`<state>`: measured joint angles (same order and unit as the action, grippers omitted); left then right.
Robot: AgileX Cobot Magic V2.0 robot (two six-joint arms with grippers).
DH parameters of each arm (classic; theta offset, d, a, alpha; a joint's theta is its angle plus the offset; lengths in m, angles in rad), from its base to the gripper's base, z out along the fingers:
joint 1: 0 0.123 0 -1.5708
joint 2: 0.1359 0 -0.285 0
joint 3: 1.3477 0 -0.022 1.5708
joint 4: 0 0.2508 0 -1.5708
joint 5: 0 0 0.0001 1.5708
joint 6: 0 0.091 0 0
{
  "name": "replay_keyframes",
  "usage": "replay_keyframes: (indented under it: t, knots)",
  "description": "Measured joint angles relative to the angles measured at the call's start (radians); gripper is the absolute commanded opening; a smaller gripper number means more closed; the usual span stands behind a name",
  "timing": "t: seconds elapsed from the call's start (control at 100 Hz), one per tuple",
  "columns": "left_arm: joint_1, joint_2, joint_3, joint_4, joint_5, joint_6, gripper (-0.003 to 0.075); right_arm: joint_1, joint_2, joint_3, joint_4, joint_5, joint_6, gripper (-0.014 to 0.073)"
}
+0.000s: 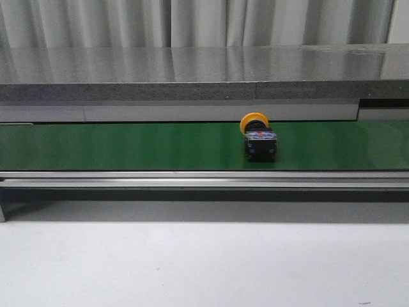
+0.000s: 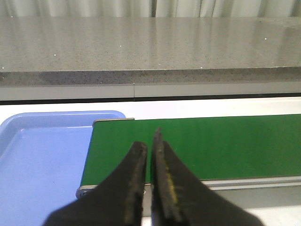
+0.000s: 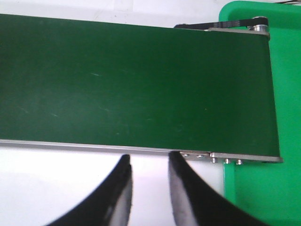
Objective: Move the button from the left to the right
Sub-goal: 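Let the belt carry the button toward the right arm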
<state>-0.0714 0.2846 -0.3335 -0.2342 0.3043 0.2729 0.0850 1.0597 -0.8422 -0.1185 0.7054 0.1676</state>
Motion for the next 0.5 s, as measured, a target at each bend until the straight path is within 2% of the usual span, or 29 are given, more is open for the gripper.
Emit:
replay_keyframes:
  t: [0.08, 0.15, 0.5]
  knots:
    - [0.000, 0.000, 0.000, 0.000, 0.000, 0.000, 0.0005, 0.000, 0.000, 0.000, 0.000, 0.000, 0.000, 0.0493]
    - [0.000, 0.000, 0.000, 0.000, 0.000, 0.000, 0.0005, 0.000, 0.000, 0.000, 0.003, 0.000, 0.000, 0.0533]
    - [0.000, 0.000, 0.000, 0.000, 0.000, 0.000, 0.0005, 0.000, 0.025, -0.024, 0.076, -0.024, 0.000, 0.0533]
